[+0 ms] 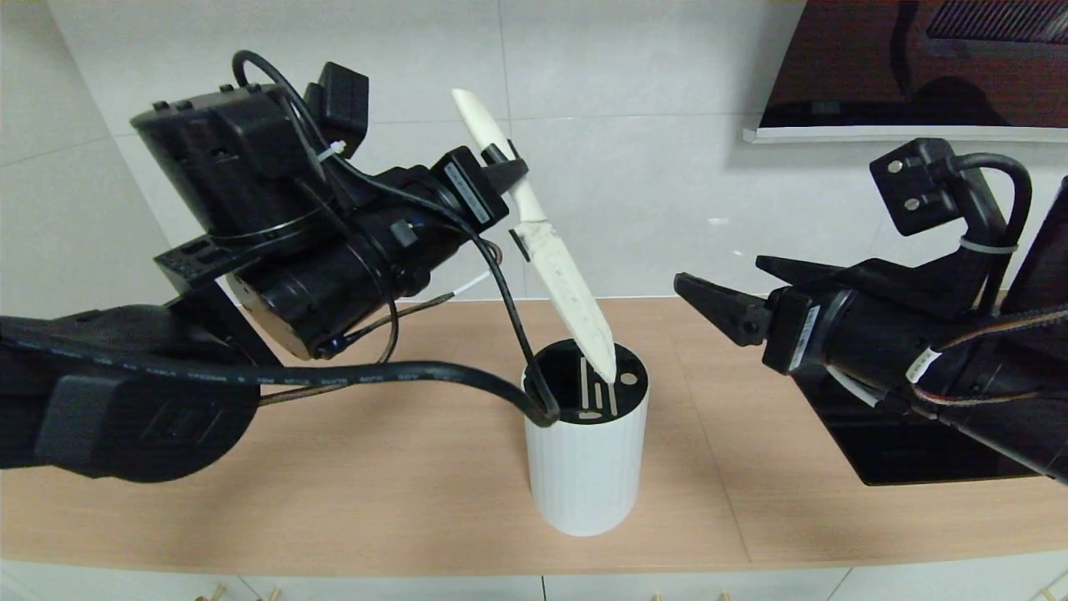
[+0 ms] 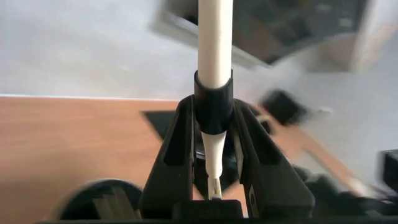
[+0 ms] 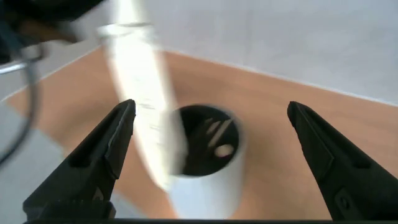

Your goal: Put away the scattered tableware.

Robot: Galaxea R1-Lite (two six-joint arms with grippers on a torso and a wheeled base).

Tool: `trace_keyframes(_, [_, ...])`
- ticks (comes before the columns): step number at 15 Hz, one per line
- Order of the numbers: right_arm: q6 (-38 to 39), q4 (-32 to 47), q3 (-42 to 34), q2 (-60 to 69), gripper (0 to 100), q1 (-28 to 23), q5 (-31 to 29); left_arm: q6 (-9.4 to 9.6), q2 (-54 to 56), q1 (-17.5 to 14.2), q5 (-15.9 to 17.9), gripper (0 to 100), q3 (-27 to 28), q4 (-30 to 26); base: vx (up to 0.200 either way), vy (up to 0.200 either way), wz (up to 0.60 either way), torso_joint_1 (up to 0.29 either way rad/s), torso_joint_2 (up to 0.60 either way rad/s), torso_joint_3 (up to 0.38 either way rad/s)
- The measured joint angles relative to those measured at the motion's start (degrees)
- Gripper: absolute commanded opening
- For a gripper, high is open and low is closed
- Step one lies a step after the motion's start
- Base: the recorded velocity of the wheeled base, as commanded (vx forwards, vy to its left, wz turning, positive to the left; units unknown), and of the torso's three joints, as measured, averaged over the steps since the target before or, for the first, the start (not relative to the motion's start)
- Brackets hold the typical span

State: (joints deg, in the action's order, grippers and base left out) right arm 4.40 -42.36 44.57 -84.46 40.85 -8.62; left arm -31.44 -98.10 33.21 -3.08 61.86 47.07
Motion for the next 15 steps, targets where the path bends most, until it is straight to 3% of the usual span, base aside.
trace_keyframes(2, [-0.02, 0.0, 0.13, 0.33, 100, -1.11, 0.0, 3.89, 0.78, 0.8, -6.7, 0, 2.61, -3.57, 0.0, 0.0, 0.0, 0.0, 0.0, 0.0])
trace_keyframes(3, [-0.02, 0.0, 0.16, 0.39, 100, -1.33, 0.02, 4.9, 1.07, 1.46, -7.84, 0, 3.19, -4.21, 0.0, 0.0, 0.0, 0.0, 0.0, 0.0])
trace_keyframes(4, [-0.02, 0.02, 0.16, 0.37, 100, -1.49, 0.0, 8.05, 1.3, 2.4, -10.95, 0, 3.39, -4.45, 0.0, 0.0, 0.0, 0.0, 0.0, 0.0])
trace_keyframes(6, [-0.24, 0.02, 0.16, 0.37, 100, -1.58, 0.02, 17.04, 1.44, 5.38, -19.01, 0, 1.67, -4.43, 0.0, 0.0, 0.0, 0.0, 0.0, 0.0])
trace_keyframes(7, [-0.27, 0.05, 0.16, 0.33, 100, -1.72, 0.02, 18.88, 1.18, 7.12, -21.52, 0, 0.82, -3.45, 0.0, 0.0, 0.0, 0.0, 0.0, 0.0])
trace_keyframes(11, [-0.28, 0.05, 0.18, -0.3, 100, -2.51, 0.02, 21.24, -1.21, 10.75, -25.12, 0, -0.37, 0.5, 0.0, 0.0, 0.0, 0.0, 0.0, 0.0])
trace_keyframes(12, [-0.28, 0.02, 0.2, -0.49, 100, -2.62, 0.02, 23.24, -2.29, 11.02, -26.94, 0, -0.41, 3.12, 0.0, 0.0, 0.0, 0.0, 0.0, 0.0])
trace_keyframes(15, [-0.3, 0.02, 0.24, -0.77, 100, -2.66, 0.0, 32.48, -6.78, 11.67, -33.51, 0, -0.43, 16.08, 0.0, 0.0, 0.0, 0.0, 0.0, 0.0])
